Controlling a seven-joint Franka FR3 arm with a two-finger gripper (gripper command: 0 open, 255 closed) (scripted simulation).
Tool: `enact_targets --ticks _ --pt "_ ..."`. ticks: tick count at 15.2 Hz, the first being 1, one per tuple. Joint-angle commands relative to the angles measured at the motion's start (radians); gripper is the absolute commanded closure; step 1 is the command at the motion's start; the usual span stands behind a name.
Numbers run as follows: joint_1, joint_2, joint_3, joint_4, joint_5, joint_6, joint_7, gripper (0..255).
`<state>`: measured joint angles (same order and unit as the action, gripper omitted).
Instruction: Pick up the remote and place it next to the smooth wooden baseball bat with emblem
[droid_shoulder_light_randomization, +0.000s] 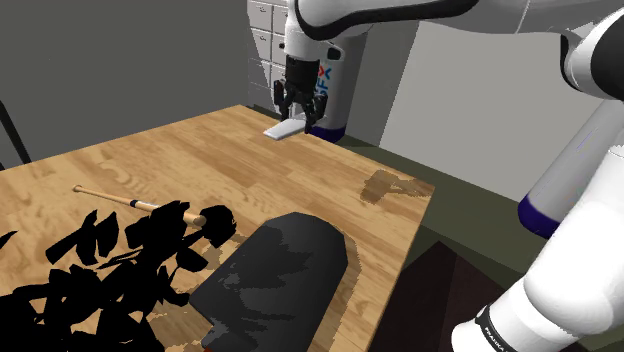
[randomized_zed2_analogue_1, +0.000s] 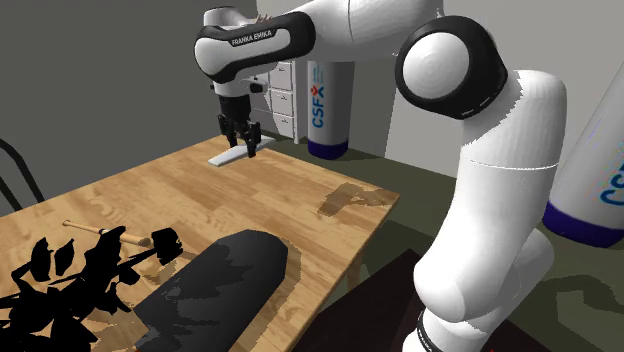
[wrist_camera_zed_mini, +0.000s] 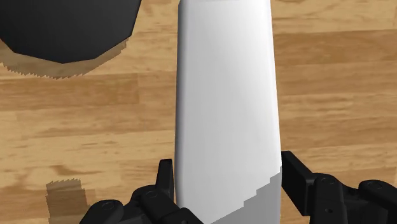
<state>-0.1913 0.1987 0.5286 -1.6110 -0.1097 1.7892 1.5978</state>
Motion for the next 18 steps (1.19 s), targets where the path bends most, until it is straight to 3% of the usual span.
enact_targets --ticks 1,7,18 --pt "0.042 0.096 0.008 0.115 -0.050 -0.032 0.048 255" --pt "0.228 0.395 -0.010 0.552 -0.180 -0.194 0.134 255" --pt "0.190 0.373 -0.012 0.363 -0.175 -0.032 0.148 255"
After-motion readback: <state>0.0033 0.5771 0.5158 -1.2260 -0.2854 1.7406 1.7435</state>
